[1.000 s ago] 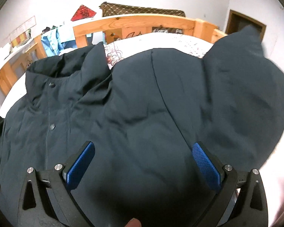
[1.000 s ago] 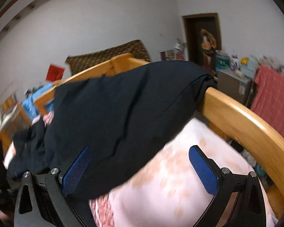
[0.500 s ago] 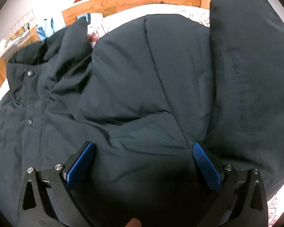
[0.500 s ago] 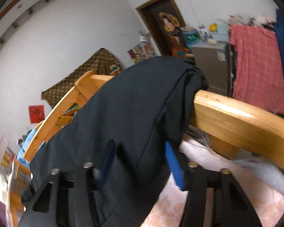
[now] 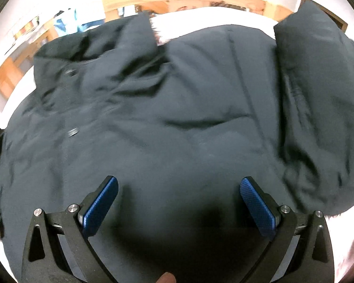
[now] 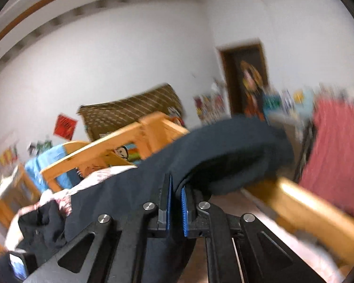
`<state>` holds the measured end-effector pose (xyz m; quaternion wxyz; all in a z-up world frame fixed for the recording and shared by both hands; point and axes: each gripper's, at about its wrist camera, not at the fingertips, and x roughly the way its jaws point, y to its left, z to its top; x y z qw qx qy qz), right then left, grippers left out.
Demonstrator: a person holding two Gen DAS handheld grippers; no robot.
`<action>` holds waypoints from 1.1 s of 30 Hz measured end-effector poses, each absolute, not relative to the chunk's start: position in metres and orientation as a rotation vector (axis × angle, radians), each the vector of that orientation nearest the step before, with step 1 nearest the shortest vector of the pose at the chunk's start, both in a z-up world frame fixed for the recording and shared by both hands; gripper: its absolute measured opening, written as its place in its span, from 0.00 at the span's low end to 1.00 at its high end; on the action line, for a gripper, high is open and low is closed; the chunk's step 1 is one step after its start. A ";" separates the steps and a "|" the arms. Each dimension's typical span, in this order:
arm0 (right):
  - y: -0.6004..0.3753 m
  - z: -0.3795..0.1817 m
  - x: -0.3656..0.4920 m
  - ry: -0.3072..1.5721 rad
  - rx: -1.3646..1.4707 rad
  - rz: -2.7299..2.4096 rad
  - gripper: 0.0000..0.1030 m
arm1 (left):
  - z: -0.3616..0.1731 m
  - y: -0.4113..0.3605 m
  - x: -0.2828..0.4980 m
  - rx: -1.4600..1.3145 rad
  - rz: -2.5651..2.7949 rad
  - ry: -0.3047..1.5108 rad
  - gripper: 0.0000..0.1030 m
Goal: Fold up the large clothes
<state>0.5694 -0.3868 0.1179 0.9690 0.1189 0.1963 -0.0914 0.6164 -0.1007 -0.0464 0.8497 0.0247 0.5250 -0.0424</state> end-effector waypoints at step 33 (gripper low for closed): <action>-0.144 0.032 0.519 0.683 -0.226 0.439 0.62 | 0.047 0.141 0.457 -0.338 -0.023 0.868 0.99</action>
